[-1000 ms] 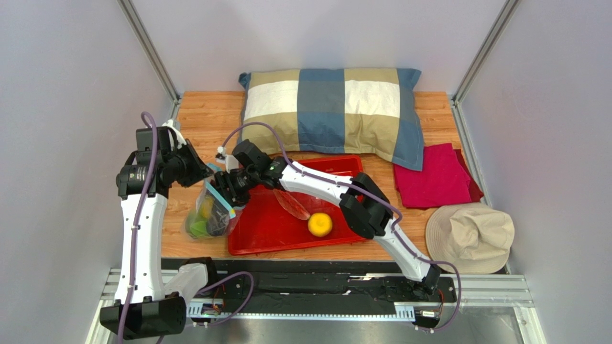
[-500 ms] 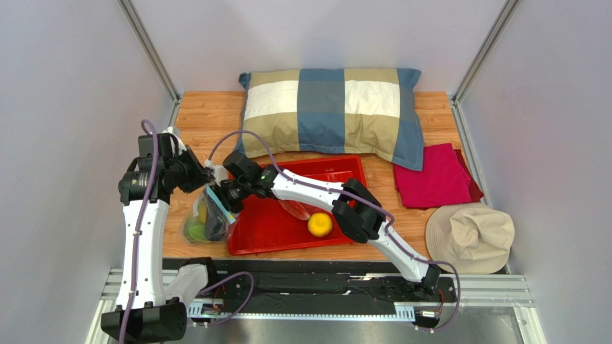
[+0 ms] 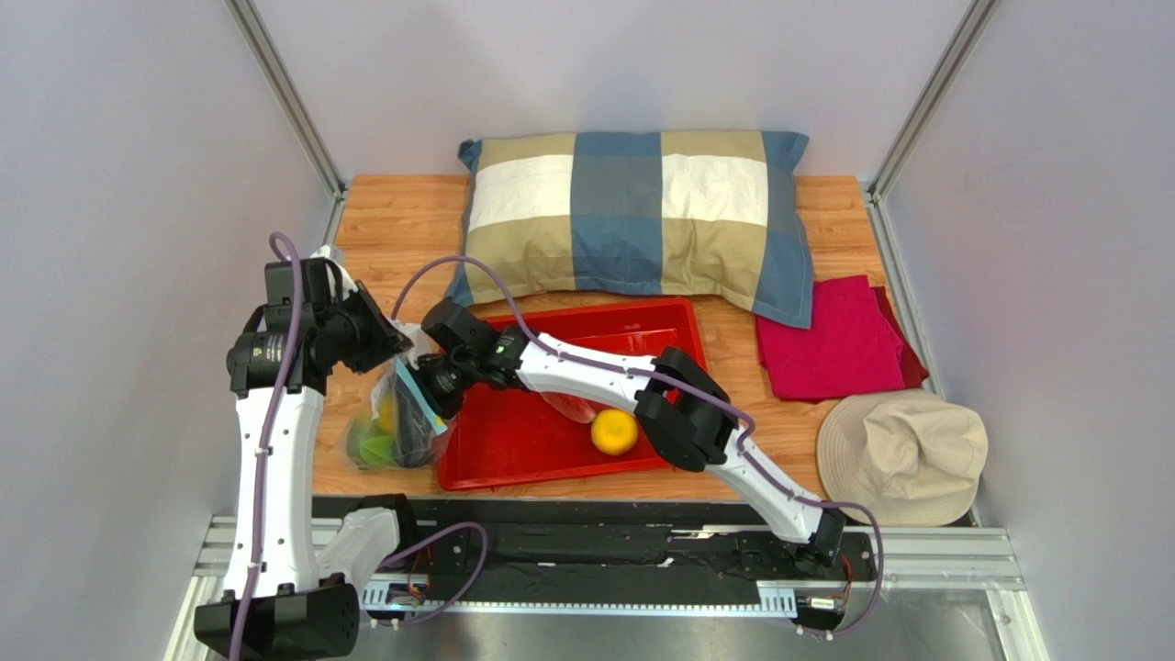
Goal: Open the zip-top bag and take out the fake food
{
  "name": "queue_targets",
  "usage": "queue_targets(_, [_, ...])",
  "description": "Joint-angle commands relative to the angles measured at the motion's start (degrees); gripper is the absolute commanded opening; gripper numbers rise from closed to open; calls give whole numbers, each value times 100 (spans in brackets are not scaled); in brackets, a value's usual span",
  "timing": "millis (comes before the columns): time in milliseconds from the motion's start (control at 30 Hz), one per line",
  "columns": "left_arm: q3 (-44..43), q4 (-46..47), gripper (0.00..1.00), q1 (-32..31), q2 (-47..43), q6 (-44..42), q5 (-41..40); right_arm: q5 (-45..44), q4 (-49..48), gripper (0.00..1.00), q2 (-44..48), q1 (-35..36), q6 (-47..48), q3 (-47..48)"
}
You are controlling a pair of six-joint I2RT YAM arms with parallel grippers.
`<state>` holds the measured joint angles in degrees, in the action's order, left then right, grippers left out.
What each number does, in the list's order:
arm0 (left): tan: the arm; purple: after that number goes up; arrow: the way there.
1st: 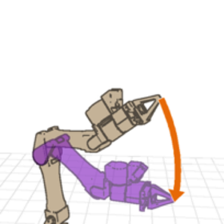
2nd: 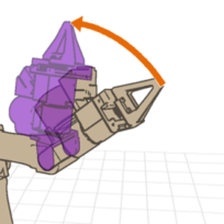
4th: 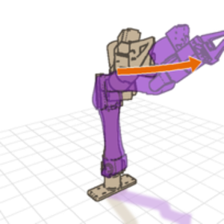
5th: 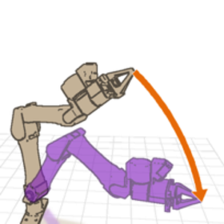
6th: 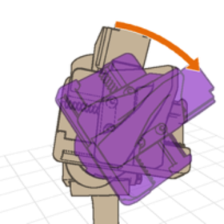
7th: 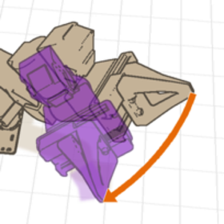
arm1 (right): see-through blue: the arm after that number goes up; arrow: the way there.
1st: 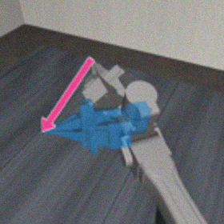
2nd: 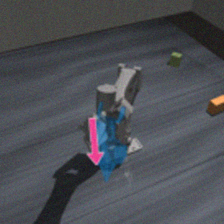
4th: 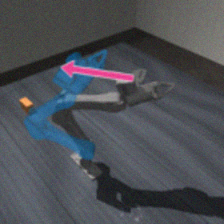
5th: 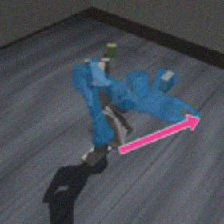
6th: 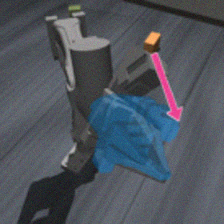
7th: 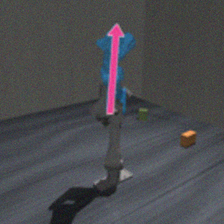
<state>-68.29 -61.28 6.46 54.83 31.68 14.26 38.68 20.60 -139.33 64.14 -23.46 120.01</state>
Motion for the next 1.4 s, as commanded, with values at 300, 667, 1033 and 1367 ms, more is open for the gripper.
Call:
queue_targets(300, [132, -77, 0, -4, -648, -241, -652, -89, -11, 0, 335, -261, -746, -144])
queue_targets(667, [-34, 80, 0, 40, -1124, -180, -1093, -167, -477, 15, 389, -376, -783, 93])
queue_targets(1033, [-289, -226, 0, 136, -61, -249, -538, 202, -1846, 63, -200, -358, 114, 174])
queue_targets(1367, [-45, -8, 0, 172, -42, 171, -56, 158, -2850, 74, -587, -218, 307, 77])
